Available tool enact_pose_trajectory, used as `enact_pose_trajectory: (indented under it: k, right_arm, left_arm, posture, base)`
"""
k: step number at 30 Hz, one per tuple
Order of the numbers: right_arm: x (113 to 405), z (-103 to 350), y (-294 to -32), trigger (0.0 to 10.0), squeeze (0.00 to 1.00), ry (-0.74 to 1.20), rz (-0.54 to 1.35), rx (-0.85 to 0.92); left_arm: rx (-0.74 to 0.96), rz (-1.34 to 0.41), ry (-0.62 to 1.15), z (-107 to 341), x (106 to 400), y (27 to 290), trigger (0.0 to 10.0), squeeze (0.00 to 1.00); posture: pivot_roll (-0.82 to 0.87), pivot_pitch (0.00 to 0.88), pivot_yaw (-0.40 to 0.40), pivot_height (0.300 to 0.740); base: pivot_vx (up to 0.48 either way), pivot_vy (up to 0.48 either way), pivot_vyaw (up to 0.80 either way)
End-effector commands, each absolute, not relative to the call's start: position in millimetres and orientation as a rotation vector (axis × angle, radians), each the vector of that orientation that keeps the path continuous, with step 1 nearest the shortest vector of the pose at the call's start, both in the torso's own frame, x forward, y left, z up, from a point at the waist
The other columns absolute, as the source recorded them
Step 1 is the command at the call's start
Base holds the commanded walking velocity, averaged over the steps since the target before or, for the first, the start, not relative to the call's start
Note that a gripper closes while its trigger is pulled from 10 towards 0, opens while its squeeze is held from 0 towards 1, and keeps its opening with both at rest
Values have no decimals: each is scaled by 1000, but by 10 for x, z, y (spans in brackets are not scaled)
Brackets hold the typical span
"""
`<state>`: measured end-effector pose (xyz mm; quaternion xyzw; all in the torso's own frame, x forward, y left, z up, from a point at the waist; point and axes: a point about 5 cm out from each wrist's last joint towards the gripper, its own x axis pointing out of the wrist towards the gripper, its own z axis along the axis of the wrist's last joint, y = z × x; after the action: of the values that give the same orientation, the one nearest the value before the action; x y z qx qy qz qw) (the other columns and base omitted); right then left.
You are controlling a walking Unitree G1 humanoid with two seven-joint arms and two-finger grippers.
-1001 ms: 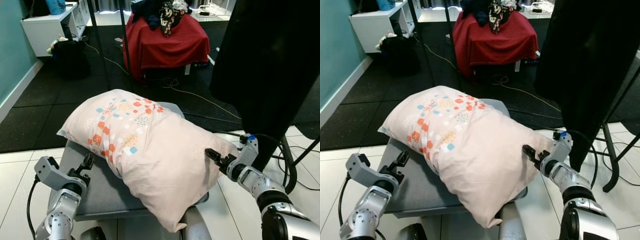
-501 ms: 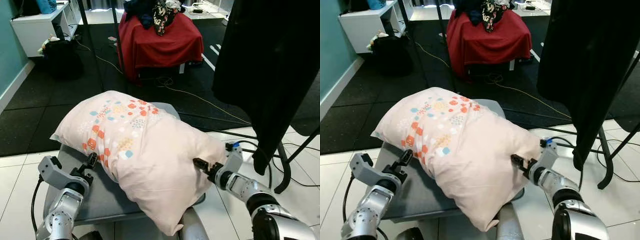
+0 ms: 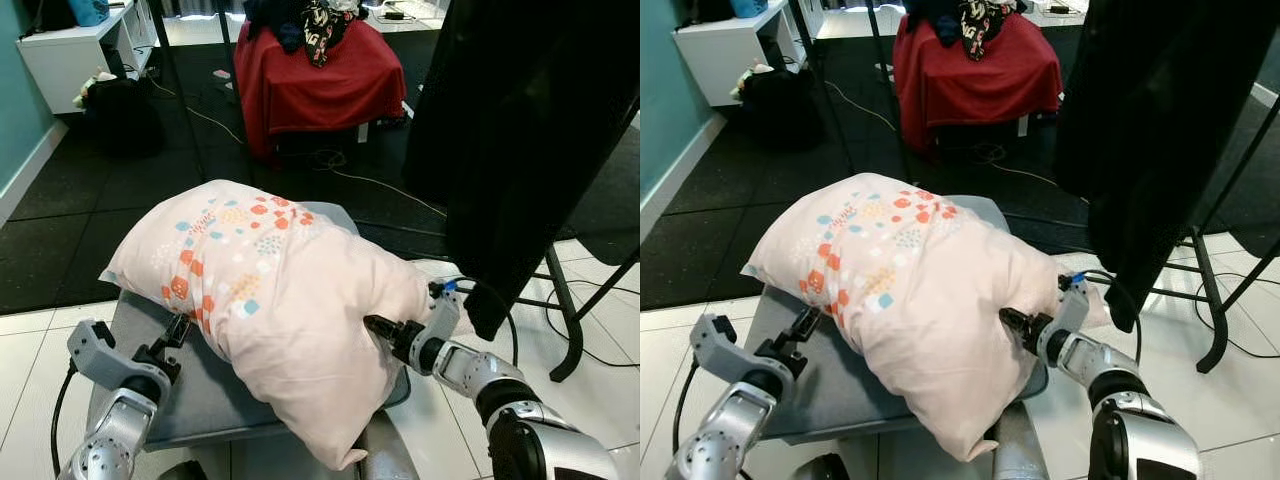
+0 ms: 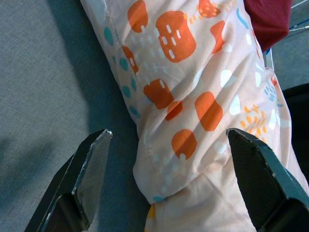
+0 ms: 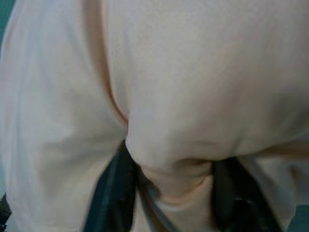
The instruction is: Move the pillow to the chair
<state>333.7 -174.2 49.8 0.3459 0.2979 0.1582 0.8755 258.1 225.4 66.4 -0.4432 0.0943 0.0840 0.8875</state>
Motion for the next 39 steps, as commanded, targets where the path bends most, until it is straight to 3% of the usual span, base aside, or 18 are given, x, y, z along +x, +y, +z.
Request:
enact_pose_trajectory:
  k: [1,10,13,19,39]
  right_arm:
    - [3377,552,-1652,0,0,591,368,763]
    - [3443,643,-1758,0,0,497,327,770]
    - [3526,780,-1874,0,0,374,310,641]
    - [3564,885,-1917,0,0,323,342,679]
    - [3694,1158,-1816,0,0,233,472,663]
  left_arm:
    - [-913,180,200,686,2564,2284,10000,0]
    - [-913,174,209,676,2574,2266,10000,0]
    - [-908,175,215,650,2591,2254,10000,0]
    - [-913,172,220,604,2636,2223,10000,0]
    - [-821,162,204,550,2835,2101,10000,0]
  posture:
    - [-119,125,15,566]
    - [-127,89,14,566]
    - [-139,56,14,566]
    - [-161,0,12,576]
    - [-186,0,-18,645]
  base:
    - [0,0,0]
    - [0,0,0]
    - [0,0,0]
    - [0,0,0]
    - [0,0,0]
